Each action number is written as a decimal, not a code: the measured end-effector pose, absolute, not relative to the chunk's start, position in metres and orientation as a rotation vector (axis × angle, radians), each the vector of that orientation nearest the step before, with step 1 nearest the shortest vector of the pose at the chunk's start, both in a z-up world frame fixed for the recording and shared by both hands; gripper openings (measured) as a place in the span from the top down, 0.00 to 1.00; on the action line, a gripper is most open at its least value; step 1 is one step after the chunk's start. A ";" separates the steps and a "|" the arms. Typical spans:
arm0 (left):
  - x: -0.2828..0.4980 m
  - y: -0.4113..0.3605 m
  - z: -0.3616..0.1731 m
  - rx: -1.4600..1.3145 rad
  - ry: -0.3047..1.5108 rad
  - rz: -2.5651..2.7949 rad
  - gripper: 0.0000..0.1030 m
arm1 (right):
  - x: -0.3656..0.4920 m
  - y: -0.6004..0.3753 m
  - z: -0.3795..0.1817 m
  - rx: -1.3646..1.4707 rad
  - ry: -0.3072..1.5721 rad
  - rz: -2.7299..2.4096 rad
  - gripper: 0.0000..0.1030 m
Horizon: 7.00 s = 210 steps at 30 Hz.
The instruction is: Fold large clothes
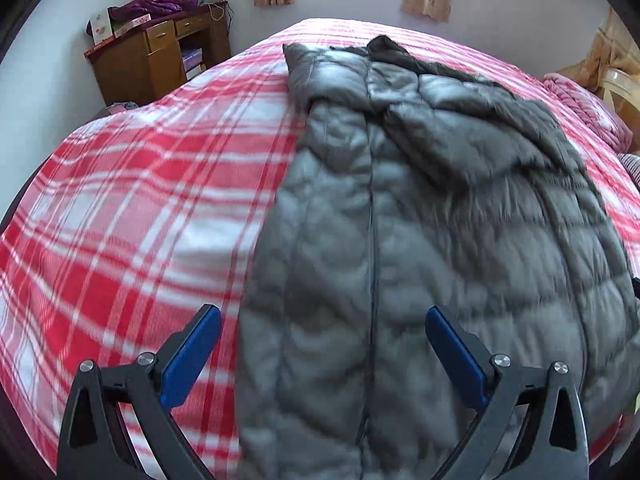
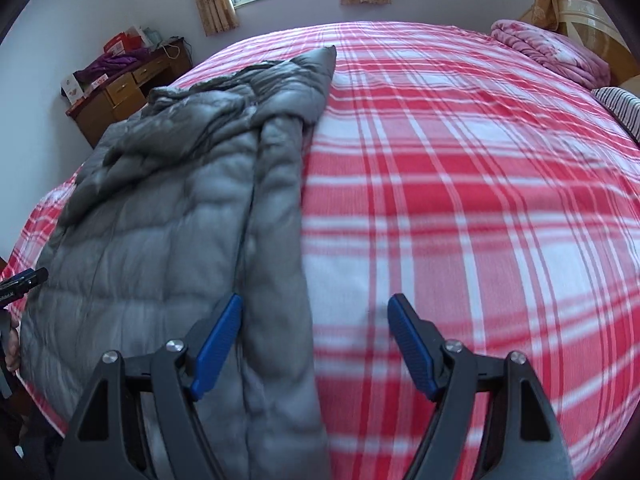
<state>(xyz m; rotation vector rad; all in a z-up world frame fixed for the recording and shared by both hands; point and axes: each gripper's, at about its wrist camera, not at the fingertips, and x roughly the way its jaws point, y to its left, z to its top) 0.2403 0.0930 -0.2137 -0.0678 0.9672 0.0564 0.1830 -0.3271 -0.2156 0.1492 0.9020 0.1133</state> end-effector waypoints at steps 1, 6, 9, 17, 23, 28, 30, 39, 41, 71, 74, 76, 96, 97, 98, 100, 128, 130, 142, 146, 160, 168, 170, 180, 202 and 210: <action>0.235 0.095 -0.216 -0.069 0.969 0.059 0.01 | 0.175 -0.328 -0.217 0.153 0.899 0.119 0.25; 0.213 0.106 -0.225 -0.116 0.983 0.057 0.01 | 0.146 -0.326 -0.221 0.165 0.886 0.127 0.25; 0.198 0.108 -0.227 -0.139 0.985 0.041 0.01 | 0.132 -0.322 -0.222 0.162 0.882 0.133 0.25; 0.185 0.097 -0.227 -0.168 0.995 -0.132 0.71 | 0.104 -0.305 -0.228 0.191 0.921 0.246 0.73; 0.171 0.093 -0.179 -0.150 0.895 -0.207 0.90 | 0.089 -0.302 -0.206 0.202 0.834 0.322 0.89; 0.138 0.111 -0.090 -0.200 0.708 -0.304 0.90 | 0.066 -0.316 -0.154 0.235 0.685 0.342 0.90; 0.122 0.115 -0.057 -0.205 0.646 -0.334 0.90 | 0.053 -0.323 -0.127 0.250 0.616 0.358 0.90; 0.182 0.123 -0.025 -0.176 0.598 -0.354 0.90 | 0.041 -0.317 -0.033 0.220 0.357 0.395 0.90; 0.224 0.128 -0.042 -0.188 0.639 -0.349 0.90 | 0.081 -0.319 -0.040 0.267 0.385 0.397 0.90; 0.411 0.186 -0.112 -0.384 0.569 0.065 0.11 | 0.383 -0.346 -0.162 0.491 0.649 0.120 0.30; 0.407 0.178 -0.106 -0.308 0.596 0.249 0.11 | 0.387 -0.350 -0.146 0.480 0.623 0.090 0.30; 0.394 0.171 -0.095 -0.266 0.553 0.401 0.11 | 0.384 -0.349 -0.133 0.445 0.602 0.034 0.25; 0.445 0.038 -0.149 0.203 0.716 0.322 0.08 | 0.391 -0.213 -0.148 0.016 0.781 0.153 0.13; 0.450 0.046 -0.157 0.167 0.753 0.336 0.08 | 0.397 -0.221 -0.151 0.026 0.788 0.126 0.13; 0.455 0.058 -0.167 0.104 0.805 0.335 0.08 | 0.401 -0.232 -0.155 0.060 0.794 0.109 0.12; 0.456 0.078 -0.175 -0.008 0.835 0.321 0.07 | 0.405 -0.253 -0.163 0.150 0.809 0.117 0.10; 0.479 0.082 -0.184 -0.029 0.831 0.378 0.03 | 0.417 -0.243 -0.173 0.169 0.754 0.120 0.41; 0.481 0.086 -0.190 -0.064 0.837 0.366 0.03 | 0.420 -0.243 -0.182 0.170 0.757 0.126 0.41; 0.489 0.089 -0.204 -0.125 0.869 0.350 0.01 | 0.429 -0.235 -0.198 0.144 0.776 0.113 0.40; 0.491 0.088 -0.206 -0.114 0.880 0.357 0.01 | 0.435 -0.232 -0.202 0.127 0.800 0.104 0.40; 0.494 0.083 -0.208 -0.091 0.886 0.372 0.01 | 0.444 -0.224 -0.208 0.068 0.844 0.075 0.38; 0.495 0.083 -0.209 -0.083 0.888 0.375 0.01 | 0.445 -0.219 -0.208 0.039 0.850 0.058 0.38; 0.496 0.085 -0.207 -0.079 0.900 0.371 0.01 | 0.446 -0.218 -0.208 0.028 0.852 0.052 0.38; 0.380 0.105 -0.149 -0.112 0.821 0.284 0.01 | 0.367 -0.196 -0.156 0.012 0.754 0.130 0.17; 0.326 0.115 -0.220 -0.261 0.832 0.244 0.01 | 0.300 -0.137 -0.212 -0.186 0.746 0.103 0.12; 0.298 0.130 -0.215 -0.373 0.820 0.314 0.01 | 0.301 -0.136 -0.213 -0.196 0.734 0.096 0.12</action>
